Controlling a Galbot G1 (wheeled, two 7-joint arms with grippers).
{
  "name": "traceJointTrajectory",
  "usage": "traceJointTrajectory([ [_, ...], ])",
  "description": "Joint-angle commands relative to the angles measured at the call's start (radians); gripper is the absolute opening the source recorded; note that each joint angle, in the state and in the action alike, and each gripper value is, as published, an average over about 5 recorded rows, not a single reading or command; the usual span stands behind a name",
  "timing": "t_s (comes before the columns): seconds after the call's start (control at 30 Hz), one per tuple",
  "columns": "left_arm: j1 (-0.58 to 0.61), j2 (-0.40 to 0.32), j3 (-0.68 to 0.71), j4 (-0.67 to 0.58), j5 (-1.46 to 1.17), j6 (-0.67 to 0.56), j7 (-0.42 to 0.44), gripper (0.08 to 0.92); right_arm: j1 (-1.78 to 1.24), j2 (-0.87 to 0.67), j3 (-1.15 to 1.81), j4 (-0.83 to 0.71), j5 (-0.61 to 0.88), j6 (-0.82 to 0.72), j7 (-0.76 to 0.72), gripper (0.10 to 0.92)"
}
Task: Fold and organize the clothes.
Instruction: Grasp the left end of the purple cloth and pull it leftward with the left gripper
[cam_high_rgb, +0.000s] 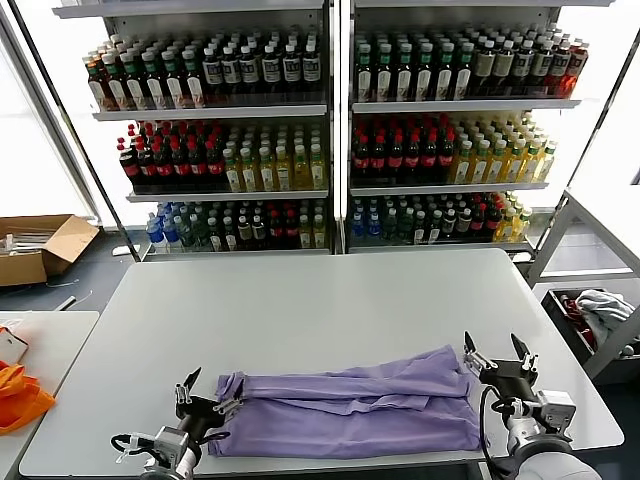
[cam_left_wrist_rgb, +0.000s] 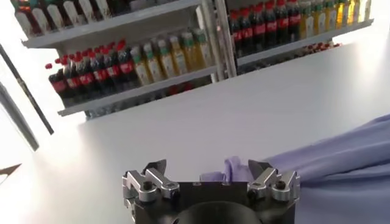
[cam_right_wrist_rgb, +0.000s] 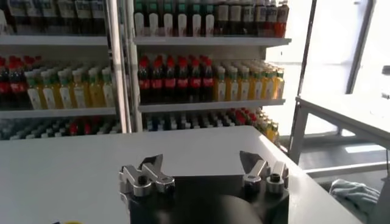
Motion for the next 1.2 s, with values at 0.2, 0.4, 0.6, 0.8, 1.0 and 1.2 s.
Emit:
traceJointTrajectory([
  [0.2, 0.030, -0.126, -0.007, 0.036, -0.073, 0.010, -0.021, 0.821, 0.019, -0.029, 0.012, 0.025, 0.034, -0.001, 0.012, 0.823],
  [0.4, 0.045, -0.127, -0.017, 0.078, -0.069, -0.003, -0.008, 0.722, 0.018, -0.034, 0.013, 0.032, 0.044, -0.002, 0.012, 0.823],
  [0.6, 0.057, -0.124, -0.019, 0.087, -0.072, -0.032, 0.013, 0.549, 0.033, -0.039, 0.016, 0.027, 0.053, -0.008, 0.015, 0.823],
  [0.8, 0.035, -0.112, -0.075, 0.089, -0.076, -0.055, -0.003, 0.375, 0.037, -0.042, 0.021, 0.021, 0.059, -0.010, 0.017, 0.823],
  [1.0, -0.014, -0.025, -0.242, 0.077, -0.147, -0.041, -0.005, 0.202, 0.055, -0.050, 0.029, 0.014, 0.075, -0.016, 0.023, 0.823],
  [1.2, -0.058, 0.178, -0.513, 0.162, -0.112, -0.077, 0.064, 0.102, 0.071, -0.050, 0.019, 0.003, 0.077, -0.020, 0.026, 0.823],
])
